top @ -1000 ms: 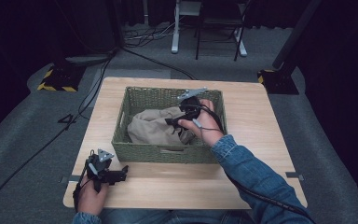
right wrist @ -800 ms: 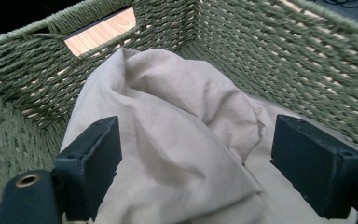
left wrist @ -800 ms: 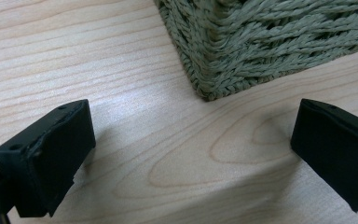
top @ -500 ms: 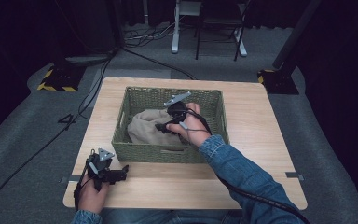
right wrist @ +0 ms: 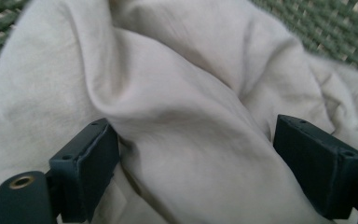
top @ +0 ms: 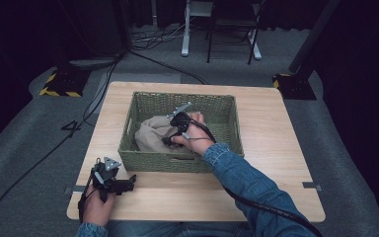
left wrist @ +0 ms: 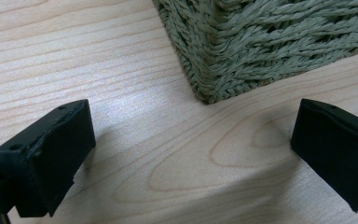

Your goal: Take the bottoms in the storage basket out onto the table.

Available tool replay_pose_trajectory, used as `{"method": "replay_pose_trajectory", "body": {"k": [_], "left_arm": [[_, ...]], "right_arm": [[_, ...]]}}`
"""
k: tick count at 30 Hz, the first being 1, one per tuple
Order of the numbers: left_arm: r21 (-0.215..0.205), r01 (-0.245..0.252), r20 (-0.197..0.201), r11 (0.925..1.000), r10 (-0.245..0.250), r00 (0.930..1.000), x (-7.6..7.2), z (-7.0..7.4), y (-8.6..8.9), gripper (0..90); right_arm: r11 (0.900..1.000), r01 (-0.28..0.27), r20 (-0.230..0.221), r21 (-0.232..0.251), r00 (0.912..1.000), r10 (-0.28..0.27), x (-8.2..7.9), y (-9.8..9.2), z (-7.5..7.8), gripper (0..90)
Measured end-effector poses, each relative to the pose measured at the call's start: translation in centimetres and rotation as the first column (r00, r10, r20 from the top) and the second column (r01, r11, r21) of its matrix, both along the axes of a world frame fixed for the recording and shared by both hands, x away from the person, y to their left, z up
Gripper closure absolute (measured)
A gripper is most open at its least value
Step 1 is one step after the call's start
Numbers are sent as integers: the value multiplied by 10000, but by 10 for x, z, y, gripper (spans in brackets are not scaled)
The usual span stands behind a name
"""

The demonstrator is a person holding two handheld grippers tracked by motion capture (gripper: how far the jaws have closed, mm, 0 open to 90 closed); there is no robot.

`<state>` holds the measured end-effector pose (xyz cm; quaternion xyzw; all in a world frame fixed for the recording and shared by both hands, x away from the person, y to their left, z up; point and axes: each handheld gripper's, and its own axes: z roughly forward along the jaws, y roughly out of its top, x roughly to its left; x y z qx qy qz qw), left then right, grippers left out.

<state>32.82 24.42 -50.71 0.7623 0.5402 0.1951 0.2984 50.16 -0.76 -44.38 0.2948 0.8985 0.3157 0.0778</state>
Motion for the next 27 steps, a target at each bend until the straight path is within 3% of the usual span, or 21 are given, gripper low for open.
{"method": "replay_pose_trajectory", "body": {"k": [5,16,27], "left_arm": [[-23,-19,9,10000,19,10000,0,0,0,0],[-22,-15,11,10000,15,10000,0,0,0,0],[-2,-6,5,10000,6,10000,0,0,0,0]], "right_arm": [[9998,164,-493,-68,9986,-167,5,-1,-13,113],[9985,415,-478,-353,9979,-431,5,1,-23,19],[9979,379,-292,-527,9988,-395,2,3,-28,12]]}}
